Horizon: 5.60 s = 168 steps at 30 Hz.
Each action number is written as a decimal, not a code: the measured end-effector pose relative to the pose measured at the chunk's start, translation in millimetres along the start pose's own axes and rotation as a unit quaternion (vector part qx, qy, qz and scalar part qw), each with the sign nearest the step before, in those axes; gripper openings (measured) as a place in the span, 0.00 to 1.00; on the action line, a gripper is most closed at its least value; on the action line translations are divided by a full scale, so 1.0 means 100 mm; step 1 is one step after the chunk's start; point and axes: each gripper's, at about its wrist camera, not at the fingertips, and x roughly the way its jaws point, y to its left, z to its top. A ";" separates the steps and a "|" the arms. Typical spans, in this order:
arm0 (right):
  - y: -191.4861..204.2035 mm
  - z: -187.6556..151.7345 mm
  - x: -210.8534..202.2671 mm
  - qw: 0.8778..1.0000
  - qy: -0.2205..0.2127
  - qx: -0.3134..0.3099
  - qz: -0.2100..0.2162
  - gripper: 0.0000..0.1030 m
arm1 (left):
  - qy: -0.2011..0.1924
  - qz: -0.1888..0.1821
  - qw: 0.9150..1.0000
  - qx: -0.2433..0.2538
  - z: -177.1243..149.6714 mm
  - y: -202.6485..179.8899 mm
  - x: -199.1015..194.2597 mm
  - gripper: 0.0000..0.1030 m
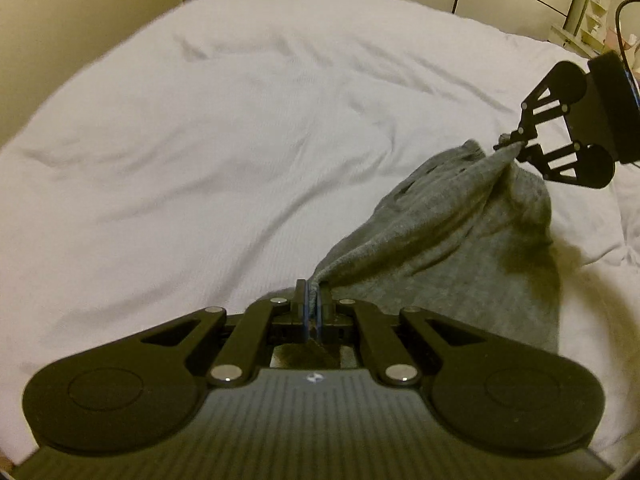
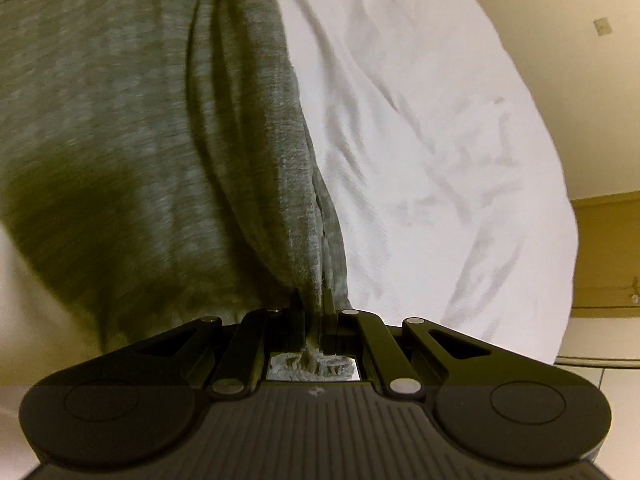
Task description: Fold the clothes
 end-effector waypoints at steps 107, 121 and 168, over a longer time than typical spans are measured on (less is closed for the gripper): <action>2.49 1.83 -0.92 0.909 0.042 0.350 -0.222 0.07 | -0.281 0.068 0.679 0.675 -1.48 -0.03 0.65 0.04; 2.86 0.73 -1.85 0.919 -0.020 0.285 -0.273 0.04 | -0.315 -0.053 0.735 0.599 -1.94 -0.56 -0.45 0.03; 4.38 -0.03 -2.51 0.605 -0.127 0.760 -0.201 0.56 | -0.290 -0.195 0.793 0.500 -2.87 -2.26 -0.99 0.06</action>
